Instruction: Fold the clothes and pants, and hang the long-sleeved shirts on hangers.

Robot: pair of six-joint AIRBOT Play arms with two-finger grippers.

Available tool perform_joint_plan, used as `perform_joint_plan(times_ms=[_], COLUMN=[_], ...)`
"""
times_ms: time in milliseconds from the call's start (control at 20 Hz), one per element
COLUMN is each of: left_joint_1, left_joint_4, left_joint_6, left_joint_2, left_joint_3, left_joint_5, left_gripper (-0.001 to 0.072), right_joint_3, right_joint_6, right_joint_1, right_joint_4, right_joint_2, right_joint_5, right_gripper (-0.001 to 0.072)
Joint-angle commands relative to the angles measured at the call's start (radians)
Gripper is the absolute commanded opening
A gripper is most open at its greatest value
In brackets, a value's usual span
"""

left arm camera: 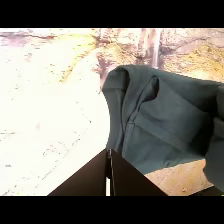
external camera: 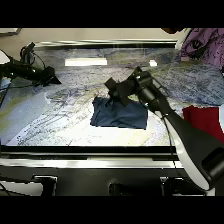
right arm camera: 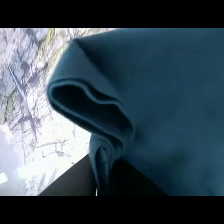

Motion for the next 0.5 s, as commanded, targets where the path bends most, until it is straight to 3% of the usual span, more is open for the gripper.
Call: perform_joint_plan(times_ms=[0,450], left_joint_1=[0.012,0.012], left_joint_4=[0.002,0.002], left_joint_6=[0.001,0.001], left_joint_2=[0.003,0.003], left_joint_3=[0.0,0.0], left_joint_5=[-0.007,-0.008], left_gripper=[0.002,0.0019], right_joint_3=[0.0,0.0], right_joint_6=[0.023,-0.02], right_joint_1=[0.033,0.04], right_joint_4=[0.039,0.118], right_joint_2=[-0.052,-0.113], right_joint_5=[0.085,0.125], right_gripper=[0.003,0.0031])
